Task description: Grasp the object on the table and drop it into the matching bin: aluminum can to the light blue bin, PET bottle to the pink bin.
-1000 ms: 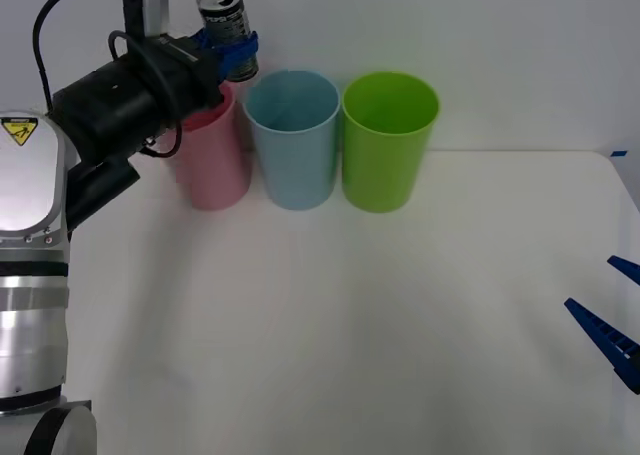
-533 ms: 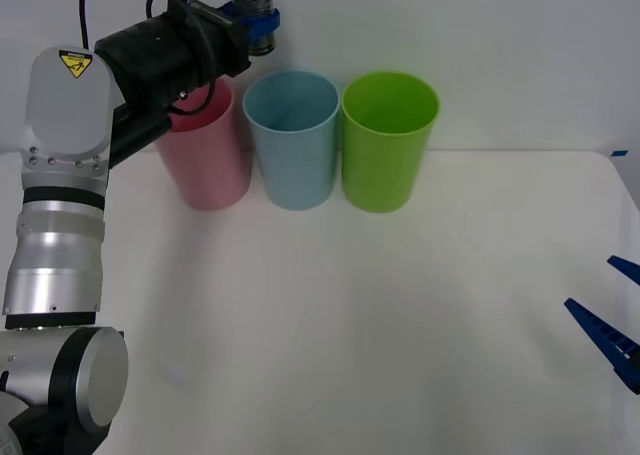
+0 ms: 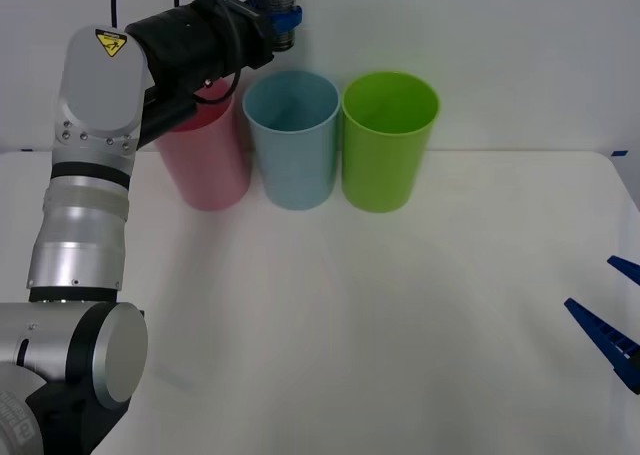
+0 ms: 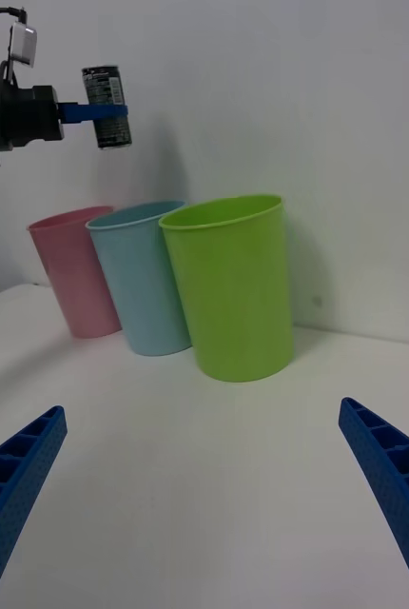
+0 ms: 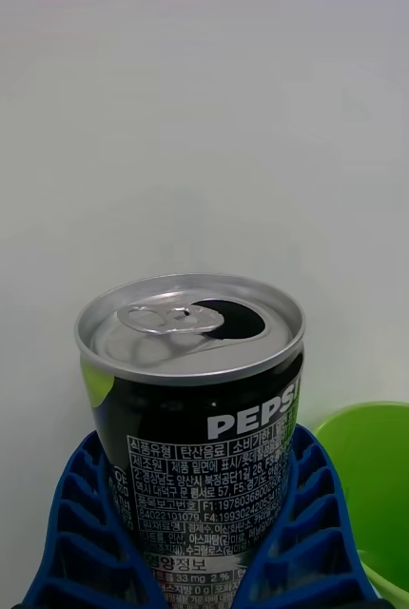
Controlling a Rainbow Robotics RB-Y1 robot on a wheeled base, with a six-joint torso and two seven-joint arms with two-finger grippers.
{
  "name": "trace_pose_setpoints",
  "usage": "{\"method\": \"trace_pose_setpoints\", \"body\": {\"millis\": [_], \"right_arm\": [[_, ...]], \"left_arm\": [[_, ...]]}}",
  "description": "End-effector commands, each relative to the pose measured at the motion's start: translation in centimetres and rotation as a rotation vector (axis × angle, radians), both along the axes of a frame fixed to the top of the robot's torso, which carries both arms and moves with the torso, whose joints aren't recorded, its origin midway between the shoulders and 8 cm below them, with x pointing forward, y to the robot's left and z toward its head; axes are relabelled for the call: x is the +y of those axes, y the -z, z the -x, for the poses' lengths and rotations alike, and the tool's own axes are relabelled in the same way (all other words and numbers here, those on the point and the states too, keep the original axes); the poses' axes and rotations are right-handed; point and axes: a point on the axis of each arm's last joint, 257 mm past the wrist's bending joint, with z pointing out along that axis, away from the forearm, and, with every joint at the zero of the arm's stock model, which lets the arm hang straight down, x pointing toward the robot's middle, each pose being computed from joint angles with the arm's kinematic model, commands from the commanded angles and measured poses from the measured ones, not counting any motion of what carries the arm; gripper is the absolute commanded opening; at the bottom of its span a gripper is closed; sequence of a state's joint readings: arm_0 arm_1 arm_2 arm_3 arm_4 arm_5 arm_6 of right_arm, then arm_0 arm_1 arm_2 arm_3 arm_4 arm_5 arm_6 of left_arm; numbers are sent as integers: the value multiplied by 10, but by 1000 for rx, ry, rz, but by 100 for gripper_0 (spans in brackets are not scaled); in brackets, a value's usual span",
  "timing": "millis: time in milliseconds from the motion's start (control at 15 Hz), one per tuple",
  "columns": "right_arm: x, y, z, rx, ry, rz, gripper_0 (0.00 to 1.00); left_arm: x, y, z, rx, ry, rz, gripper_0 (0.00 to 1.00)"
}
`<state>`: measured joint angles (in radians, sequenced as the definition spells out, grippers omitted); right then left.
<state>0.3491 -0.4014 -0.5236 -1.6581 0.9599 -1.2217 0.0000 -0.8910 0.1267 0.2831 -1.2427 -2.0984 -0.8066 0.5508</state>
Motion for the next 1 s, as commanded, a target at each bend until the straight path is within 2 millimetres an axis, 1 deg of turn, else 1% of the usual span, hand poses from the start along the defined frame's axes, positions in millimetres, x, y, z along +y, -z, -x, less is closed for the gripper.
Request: {"method": "trace_pose_setpoints", "body": {"millis": [67,200,400,467,533,600,1000], "right_arm": [[0,0,0,0,0,0,100],[0,0,0,0,0,0,100],[0,0,0,0,0,0,100],[0,0,0,0,0,0,100],[0,0,0,0,0,0,100],[0,0,0,0,0,0,100],[0,0,0,0,0,0,100]], "left_arm": [[-4,0,0,-4,-2,7,0],[-5,0,0,-2,-2,7,0],[-5,1,0,-1,-2,7,4],[-5,-1,0,-4,-2,10,13],[-4,0,0,-3,-1,16,59],[-4,-2,1,-8,0,17,100],[-3,-3,1,-12,1,19,100]]}}
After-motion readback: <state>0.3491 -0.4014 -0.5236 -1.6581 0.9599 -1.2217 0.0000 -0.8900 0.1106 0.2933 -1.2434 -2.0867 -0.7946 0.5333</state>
